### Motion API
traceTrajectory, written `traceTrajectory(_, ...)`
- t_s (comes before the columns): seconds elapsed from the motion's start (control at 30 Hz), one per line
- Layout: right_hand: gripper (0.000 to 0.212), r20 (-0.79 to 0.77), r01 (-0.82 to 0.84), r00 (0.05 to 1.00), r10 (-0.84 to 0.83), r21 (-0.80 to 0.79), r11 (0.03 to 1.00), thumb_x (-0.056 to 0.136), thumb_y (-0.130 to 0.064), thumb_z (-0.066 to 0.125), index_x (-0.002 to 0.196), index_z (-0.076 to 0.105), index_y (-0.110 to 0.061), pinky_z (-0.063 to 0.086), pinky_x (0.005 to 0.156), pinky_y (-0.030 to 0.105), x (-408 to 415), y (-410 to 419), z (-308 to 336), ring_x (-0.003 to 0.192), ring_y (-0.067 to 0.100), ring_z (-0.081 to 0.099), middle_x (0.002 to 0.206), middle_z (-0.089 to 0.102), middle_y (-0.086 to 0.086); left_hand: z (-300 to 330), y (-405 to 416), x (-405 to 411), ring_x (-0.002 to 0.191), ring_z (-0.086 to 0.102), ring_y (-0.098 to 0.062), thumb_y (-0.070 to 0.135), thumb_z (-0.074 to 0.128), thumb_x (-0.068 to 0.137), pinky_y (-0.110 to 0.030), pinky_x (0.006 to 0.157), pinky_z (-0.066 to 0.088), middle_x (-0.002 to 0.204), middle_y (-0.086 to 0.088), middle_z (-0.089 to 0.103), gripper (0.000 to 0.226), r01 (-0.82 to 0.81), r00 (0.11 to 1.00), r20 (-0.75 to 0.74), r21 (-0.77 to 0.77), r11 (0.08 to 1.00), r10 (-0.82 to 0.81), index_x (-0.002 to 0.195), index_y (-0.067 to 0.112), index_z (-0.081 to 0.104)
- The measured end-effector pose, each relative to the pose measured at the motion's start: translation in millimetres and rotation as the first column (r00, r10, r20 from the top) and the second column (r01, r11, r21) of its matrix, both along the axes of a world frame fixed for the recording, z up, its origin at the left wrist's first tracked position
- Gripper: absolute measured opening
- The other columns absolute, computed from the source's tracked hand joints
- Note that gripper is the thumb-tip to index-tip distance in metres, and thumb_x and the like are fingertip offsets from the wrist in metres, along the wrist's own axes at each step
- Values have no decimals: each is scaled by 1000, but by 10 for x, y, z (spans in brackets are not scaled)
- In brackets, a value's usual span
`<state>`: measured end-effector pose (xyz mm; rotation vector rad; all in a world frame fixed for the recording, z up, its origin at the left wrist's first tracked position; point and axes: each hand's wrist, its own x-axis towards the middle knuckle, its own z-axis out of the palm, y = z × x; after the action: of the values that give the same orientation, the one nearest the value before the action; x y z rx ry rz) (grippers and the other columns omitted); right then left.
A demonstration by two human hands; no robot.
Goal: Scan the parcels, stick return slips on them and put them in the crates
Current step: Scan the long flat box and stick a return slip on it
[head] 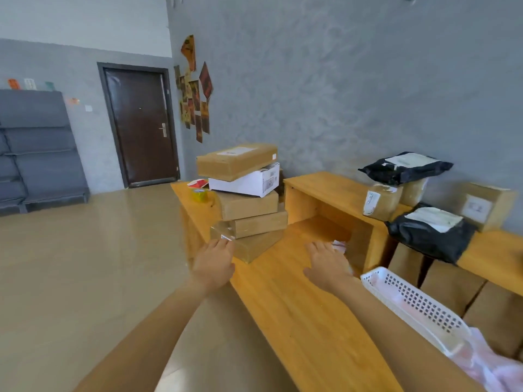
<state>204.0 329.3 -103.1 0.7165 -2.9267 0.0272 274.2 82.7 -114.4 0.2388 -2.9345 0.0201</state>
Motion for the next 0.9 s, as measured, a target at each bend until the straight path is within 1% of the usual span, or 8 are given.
traceTrajectory(0.07,59,13,84,996,-84,22,996,95,-32,51,146,29,-15,34,107,39,-83,135,-31,136,27,33,146,36,7,-31,91,-304,135,36,-24,28,51,95,-35,110,31,142,-4,44,47,86,996,21,-22,996,-85,139,13,39)
traceTrajectory(0.17,55,19,222,975,-223,38,974,95,-33,48,144,32,-15,37,103,39,-198,441,-88,131,28,38,144,39,7,-92,393,-702,130,40,-23,31,52,95,-35,105,36,135,-3,48,40,225,974,38,-20,974,-224,131,14,44)
traceTrajectory(0.3,52,21,363,931,-364,35,931,97,-33,48,144,33,-17,36,105,39,-369,816,-127,132,27,37,144,40,5,-194,830,-1224,130,39,-22,31,50,97,-34,104,38,138,-1,47,45,386,922,15,12,922,-386,138,15,40)
traceTrajectory(0.43,57,40,445,895,-445,20,895,95,-37,53,144,33,-17,35,107,39,-595,1077,-211,133,26,37,144,39,4,-281,1217,-1648,134,36,-20,31,50,99,-32,105,35,143,0,43,50,478,878,4,27,878,-478,144,16,35)
traceTrajectory(0.53,60,58,475,879,-474,-7,880,94,-39,54,145,31,-18,35,108,40,-807,1174,-259,133,25,37,144,39,3,-305,1415,-1912,132,39,-20,31,51,98,-31,104,35,140,0,45,47,503,864,31,8,864,-503,141,17,38)
traceTrajectory(0.63,56,69,477,878,-474,-24,879,95,-34,54,144,32,-18,34,107,39,-1054,1157,-253,134,26,35,144,40,5,-248,1455,-2131,134,37,-20,30,51,98,-32,105,35,142,-1,43,49,530,848,9,19,848,-531,142,16,36)
traceTrajectory(0.8,55,39,418,908,-417,-61,906,94,-35,53,143,34,-19,34,107,39,-1484,848,-66,134,26,35,145,40,4,14,1143,-2477,138,34,-22,28,54,97,-36,113,32,148,-3,40,58,505,863,-53,43,862,-503,149,14,31)
traceTrajectory(0.9,55,-11,353,935,-355,-83,932,95,-36,51,144,34,-18,35,106,38,-1749,537,160,133,26,37,143,41,5,335,832,-2637,136,38,-22,27,56,96,-35,109,35,146,-3,43,58,467,879,-126,30,884,-460,148,14,32)
